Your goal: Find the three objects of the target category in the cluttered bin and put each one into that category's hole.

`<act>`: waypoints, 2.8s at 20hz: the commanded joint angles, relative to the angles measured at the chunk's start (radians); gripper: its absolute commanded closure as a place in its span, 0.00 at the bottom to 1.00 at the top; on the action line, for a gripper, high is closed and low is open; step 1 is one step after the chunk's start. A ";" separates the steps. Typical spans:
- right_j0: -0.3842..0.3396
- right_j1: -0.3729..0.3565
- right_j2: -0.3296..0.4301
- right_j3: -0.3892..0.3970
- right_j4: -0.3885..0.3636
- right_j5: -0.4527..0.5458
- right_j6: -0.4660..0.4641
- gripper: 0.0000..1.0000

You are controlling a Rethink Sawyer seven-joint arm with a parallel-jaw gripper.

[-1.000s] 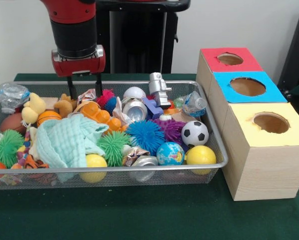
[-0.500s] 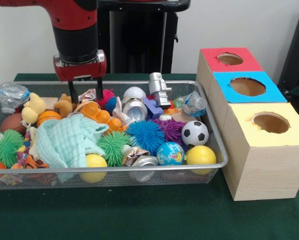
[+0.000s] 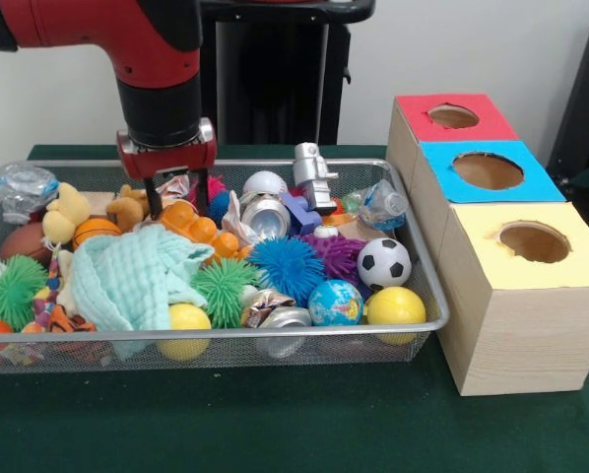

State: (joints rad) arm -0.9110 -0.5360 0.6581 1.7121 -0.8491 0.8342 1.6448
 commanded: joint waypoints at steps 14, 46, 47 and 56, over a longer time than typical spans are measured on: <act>0.014 0.023 0.009 -0.051 -0.146 0.031 -0.334 0.00; -0.011 -0.116 0.008 0.099 -0.048 0.145 -0.333 0.00; -0.016 -0.103 0.001 0.116 -0.054 0.121 -0.309 0.00; -0.035 -0.032 -0.033 0.187 -0.093 0.022 -0.189 0.00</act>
State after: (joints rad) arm -0.9309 -0.6432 0.6554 1.8054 -0.8843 0.9135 1.6396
